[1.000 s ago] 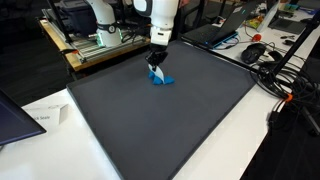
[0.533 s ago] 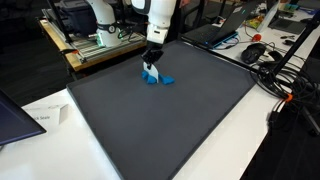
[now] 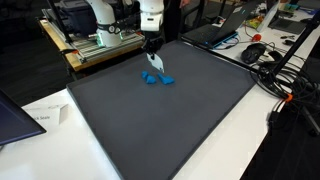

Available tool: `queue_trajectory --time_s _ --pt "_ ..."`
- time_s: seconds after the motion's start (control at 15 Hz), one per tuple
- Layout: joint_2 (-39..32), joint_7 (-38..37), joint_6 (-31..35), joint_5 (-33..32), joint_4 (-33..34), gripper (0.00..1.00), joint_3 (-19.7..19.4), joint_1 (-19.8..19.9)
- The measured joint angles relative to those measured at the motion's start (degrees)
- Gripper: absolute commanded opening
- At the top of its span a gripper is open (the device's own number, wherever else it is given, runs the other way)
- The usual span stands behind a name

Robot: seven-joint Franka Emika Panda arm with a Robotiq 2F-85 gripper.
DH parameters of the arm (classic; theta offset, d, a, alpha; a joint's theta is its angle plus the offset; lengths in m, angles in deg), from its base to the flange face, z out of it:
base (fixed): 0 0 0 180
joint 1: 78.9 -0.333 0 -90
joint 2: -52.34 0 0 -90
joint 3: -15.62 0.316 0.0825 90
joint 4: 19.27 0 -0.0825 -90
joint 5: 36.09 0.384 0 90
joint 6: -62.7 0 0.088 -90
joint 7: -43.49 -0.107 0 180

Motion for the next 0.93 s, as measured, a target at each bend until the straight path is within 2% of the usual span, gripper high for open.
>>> queue_trajectory --time_s 0.33,0.93 --pt "4.97 -3.02 -0.48 -1.47 -0.08 0.01 -0.34 0.18" --pt "5.57 -19.55 -4.61 -16.82 2.99 0.01 -0.25 0.15"
